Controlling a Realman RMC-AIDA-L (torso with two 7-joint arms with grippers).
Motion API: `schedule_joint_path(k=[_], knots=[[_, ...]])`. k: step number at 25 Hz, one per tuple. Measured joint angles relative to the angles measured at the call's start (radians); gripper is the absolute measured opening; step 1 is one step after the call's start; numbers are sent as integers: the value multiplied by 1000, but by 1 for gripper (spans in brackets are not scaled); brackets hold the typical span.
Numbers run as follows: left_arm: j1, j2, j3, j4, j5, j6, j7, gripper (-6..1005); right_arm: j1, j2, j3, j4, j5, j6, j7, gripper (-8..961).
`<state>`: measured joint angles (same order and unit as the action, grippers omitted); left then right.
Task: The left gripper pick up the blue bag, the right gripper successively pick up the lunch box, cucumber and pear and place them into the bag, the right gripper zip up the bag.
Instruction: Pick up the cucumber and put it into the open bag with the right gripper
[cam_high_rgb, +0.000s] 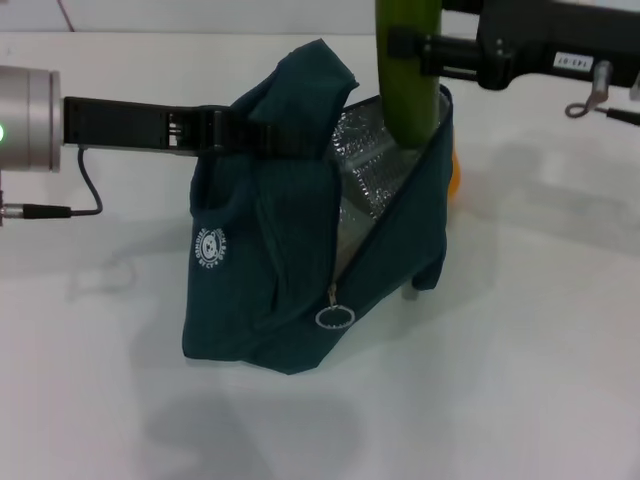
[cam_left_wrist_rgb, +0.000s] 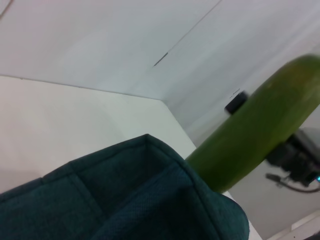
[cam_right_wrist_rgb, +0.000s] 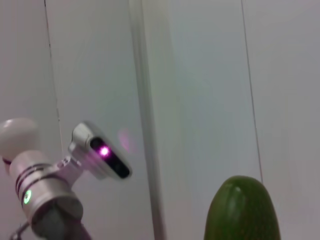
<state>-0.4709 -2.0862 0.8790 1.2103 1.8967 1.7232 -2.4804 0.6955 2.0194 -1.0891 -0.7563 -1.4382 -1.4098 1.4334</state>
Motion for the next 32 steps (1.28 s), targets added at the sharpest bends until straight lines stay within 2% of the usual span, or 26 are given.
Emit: schedule_joint_path(k=[4, 8, 17, 24, 30, 32], knots=[[0, 0, -3, -6, -9, -4, 1, 49, 10, -4, -33, 59, -8, 14, -27, 616], [0, 0, -8, -15, -17, -8, 5, 49, 7, -7, -93, 65, -24, 49, -31, 615], [-5, 1, -8, -24, -19, -21, 6, 49, 18, -3, -118, 62, -141, 67, -15, 616], [-5, 2, -9, -26, -19, -21, 3, 49, 22, -8, -153, 31, -153, 58, -3, 620], [-5, 2, -9, -26, -19, -21, 2, 49, 18, -4, -172, -26, -233, 54, 31, 634], [-6, 2, -9, -26, -19, -21, 2, 49, 18, -5, -171, -32, -236, 54, 39, 707]])
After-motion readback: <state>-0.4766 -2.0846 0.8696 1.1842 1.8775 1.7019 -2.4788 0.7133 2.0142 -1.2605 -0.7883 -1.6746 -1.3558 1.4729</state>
